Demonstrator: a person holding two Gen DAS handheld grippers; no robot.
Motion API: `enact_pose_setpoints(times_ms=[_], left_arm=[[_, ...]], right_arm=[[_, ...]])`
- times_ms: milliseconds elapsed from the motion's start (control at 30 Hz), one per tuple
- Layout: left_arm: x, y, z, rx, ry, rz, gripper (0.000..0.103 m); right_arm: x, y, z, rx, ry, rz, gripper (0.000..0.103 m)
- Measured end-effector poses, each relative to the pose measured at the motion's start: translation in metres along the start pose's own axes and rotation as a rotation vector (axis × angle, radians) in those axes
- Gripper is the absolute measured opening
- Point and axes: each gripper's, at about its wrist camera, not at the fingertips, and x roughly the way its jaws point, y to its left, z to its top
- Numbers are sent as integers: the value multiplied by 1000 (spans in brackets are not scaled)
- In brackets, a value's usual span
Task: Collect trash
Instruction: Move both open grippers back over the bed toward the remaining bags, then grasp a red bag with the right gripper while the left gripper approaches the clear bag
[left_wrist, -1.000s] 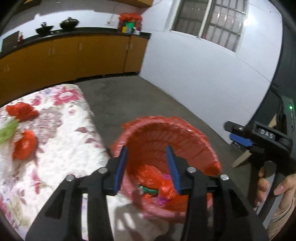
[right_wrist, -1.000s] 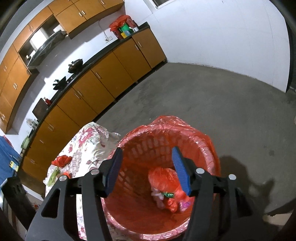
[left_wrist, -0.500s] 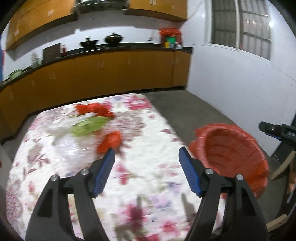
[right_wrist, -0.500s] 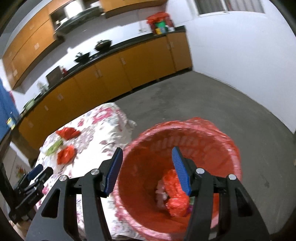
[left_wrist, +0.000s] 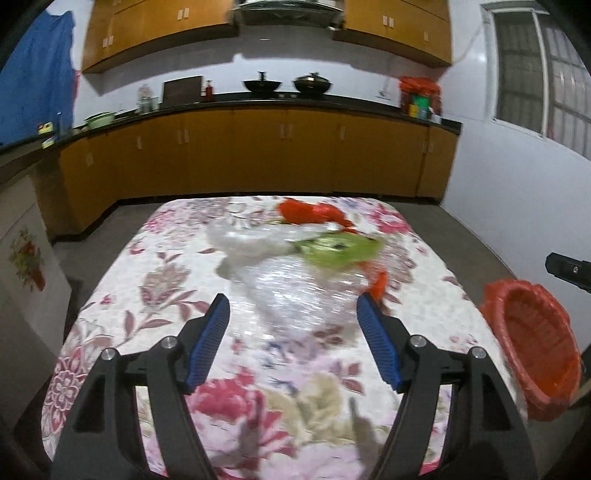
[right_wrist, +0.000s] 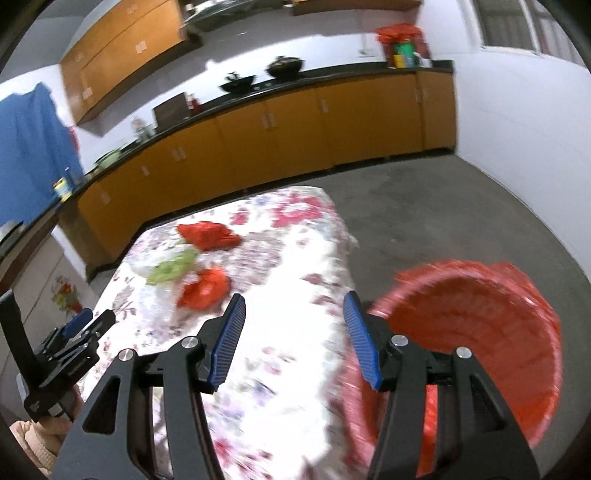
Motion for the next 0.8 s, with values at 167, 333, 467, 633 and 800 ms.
enact_pose_setpoints(times_ms=[167, 333, 467, 633, 800], left_arm=[[8, 23, 5, -34, -6, 45, 70], [26, 44, 23, -70, -23, 69, 70], [50, 58, 41, -89, -23, 71, 70], [88, 71, 60, -110, -4, 47, 70], [115, 78, 66, -114, 20, 34, 70]], right_arm=[[44, 45, 30, -92, -11, 51, 56], [116, 83, 73, -153, 6, 133, 56], [176, 101, 88, -219, 76, 171, 56], [239, 117, 92, -288, 158, 203, 60], [271, 120, 88, -343, 212, 214, 68]])
